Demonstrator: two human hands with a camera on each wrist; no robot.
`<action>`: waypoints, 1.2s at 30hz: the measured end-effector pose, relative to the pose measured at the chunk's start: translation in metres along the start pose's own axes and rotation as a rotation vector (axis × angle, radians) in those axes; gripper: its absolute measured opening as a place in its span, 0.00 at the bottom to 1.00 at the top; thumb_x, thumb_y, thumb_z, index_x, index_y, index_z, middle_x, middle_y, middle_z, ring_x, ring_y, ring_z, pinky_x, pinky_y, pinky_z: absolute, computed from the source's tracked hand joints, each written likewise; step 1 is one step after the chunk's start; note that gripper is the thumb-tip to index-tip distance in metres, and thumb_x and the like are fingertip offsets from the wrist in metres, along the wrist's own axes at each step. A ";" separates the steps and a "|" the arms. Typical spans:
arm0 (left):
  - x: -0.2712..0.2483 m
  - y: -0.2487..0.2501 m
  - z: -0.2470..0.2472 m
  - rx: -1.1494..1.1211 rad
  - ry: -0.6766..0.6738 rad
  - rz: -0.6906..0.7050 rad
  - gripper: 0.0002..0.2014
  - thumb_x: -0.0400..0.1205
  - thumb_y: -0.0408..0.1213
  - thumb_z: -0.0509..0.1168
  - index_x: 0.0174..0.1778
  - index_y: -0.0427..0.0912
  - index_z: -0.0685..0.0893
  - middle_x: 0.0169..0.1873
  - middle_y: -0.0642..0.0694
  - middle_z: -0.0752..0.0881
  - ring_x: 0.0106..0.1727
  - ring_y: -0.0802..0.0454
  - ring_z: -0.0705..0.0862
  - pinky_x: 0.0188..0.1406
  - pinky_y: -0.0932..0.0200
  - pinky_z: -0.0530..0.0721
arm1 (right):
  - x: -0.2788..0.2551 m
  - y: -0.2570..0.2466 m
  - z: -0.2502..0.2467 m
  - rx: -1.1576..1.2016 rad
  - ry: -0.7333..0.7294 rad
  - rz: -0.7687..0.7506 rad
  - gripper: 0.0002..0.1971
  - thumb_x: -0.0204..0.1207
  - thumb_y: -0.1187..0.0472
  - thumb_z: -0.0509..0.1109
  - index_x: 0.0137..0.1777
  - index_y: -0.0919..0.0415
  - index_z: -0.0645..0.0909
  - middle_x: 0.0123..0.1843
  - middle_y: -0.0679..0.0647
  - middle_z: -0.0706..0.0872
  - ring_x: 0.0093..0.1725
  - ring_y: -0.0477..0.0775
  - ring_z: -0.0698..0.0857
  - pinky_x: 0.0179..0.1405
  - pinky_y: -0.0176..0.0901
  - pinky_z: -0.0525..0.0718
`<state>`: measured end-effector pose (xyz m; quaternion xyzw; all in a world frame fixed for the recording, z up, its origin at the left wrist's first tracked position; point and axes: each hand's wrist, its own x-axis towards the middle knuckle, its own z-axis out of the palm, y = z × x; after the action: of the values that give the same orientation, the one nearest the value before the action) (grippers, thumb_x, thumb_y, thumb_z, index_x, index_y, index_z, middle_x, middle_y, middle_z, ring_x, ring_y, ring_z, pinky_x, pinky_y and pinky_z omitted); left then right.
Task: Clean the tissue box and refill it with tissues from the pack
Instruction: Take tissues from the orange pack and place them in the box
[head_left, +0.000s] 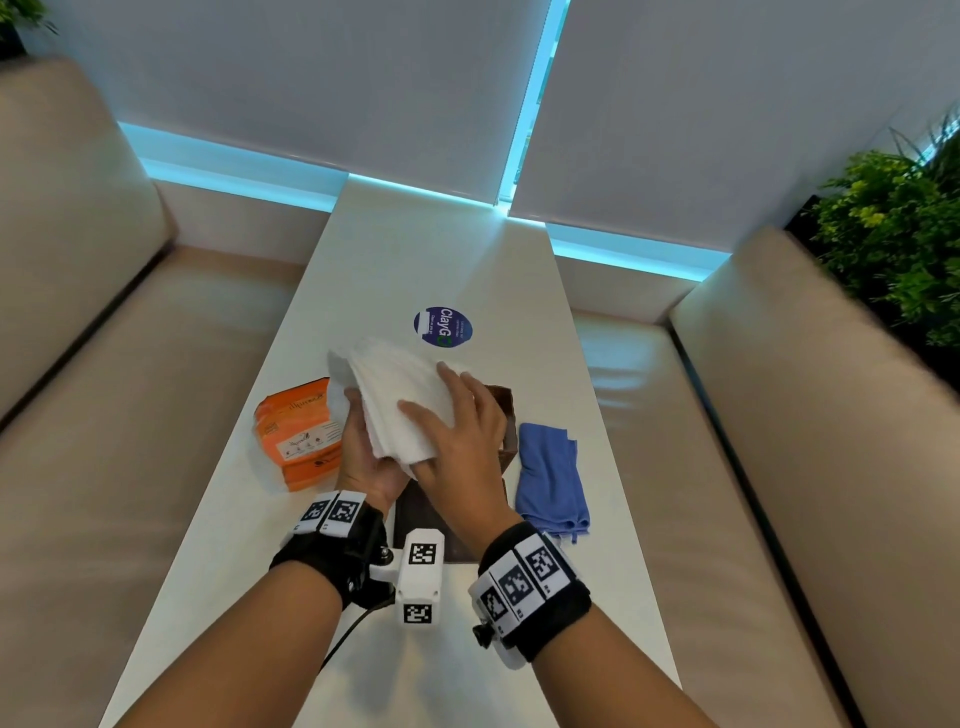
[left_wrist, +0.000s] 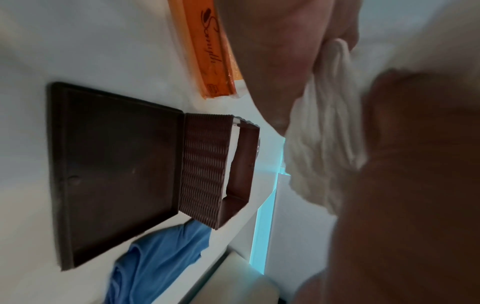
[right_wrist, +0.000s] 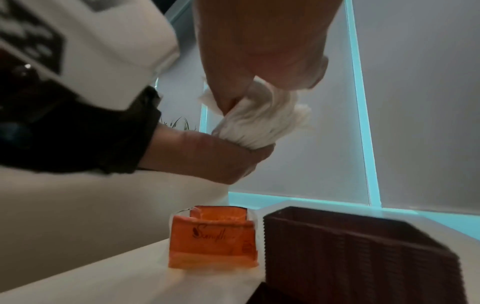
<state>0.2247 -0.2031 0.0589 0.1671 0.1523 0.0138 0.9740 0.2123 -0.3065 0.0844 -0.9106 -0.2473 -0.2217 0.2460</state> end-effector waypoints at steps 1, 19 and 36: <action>0.001 0.000 -0.001 -0.002 0.006 0.008 0.27 0.82 0.61 0.54 0.60 0.40 0.81 0.48 0.39 0.92 0.47 0.44 0.92 0.43 0.47 0.92 | -0.001 -0.002 -0.001 0.055 0.051 0.052 0.23 0.70 0.50 0.71 0.66 0.49 0.76 0.73 0.57 0.70 0.71 0.56 0.65 0.70 0.46 0.62; 0.008 0.003 -0.001 -0.095 -0.064 0.018 0.16 0.77 0.33 0.55 0.57 0.41 0.82 0.43 0.41 0.91 0.44 0.43 0.92 0.42 0.47 0.91 | 0.008 -0.006 -0.013 0.506 0.049 0.505 0.31 0.72 0.46 0.69 0.74 0.53 0.67 0.72 0.56 0.66 0.70 0.48 0.65 0.67 0.31 0.64; 0.015 0.002 0.012 0.103 0.005 -0.036 0.30 0.75 0.60 0.62 0.68 0.45 0.80 0.59 0.40 0.89 0.60 0.42 0.87 0.58 0.37 0.85 | 0.016 0.010 -0.026 1.063 -0.078 0.453 0.17 0.86 0.55 0.48 0.74 0.44 0.62 0.65 0.30 0.73 0.61 0.21 0.76 0.62 0.20 0.75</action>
<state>0.2422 -0.2043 0.0657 0.2144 0.1581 -0.0110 0.9638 0.2225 -0.3230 0.1099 -0.6998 -0.1323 0.0248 0.7016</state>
